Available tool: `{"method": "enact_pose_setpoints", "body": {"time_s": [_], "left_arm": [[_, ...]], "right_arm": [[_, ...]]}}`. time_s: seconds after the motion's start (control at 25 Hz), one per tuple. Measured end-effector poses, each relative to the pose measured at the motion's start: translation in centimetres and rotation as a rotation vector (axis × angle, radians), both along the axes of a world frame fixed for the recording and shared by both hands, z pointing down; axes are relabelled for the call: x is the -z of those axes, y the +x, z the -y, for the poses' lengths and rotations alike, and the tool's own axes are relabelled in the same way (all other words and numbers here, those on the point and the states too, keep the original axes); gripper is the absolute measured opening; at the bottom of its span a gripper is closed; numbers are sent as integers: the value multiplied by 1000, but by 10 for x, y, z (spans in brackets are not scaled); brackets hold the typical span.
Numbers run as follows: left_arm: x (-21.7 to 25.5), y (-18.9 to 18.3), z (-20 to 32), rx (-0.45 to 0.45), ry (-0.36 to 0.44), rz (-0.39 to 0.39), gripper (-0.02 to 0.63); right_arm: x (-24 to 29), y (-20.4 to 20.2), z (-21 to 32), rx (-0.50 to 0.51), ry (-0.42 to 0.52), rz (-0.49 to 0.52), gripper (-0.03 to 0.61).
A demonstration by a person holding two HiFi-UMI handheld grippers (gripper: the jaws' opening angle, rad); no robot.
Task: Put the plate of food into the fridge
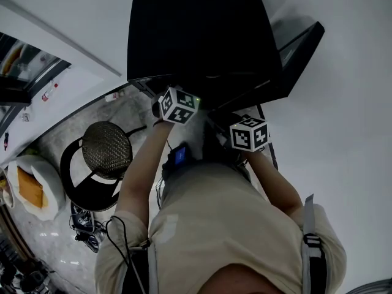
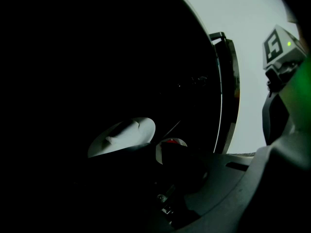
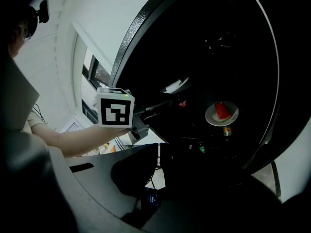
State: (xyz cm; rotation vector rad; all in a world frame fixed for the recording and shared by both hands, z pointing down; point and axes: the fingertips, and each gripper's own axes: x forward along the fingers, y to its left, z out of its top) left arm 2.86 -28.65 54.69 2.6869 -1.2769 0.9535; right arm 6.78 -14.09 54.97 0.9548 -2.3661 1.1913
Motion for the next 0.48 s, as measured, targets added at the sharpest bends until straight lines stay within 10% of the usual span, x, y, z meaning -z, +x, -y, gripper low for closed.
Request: {"method": "enact_pose_setpoints", "body": {"time_s": [0.48], "left_arm": [[-1,-7,-5,32,42,4,32]], "right_arm": [[2,2,4,11,10,-7,28]]}}
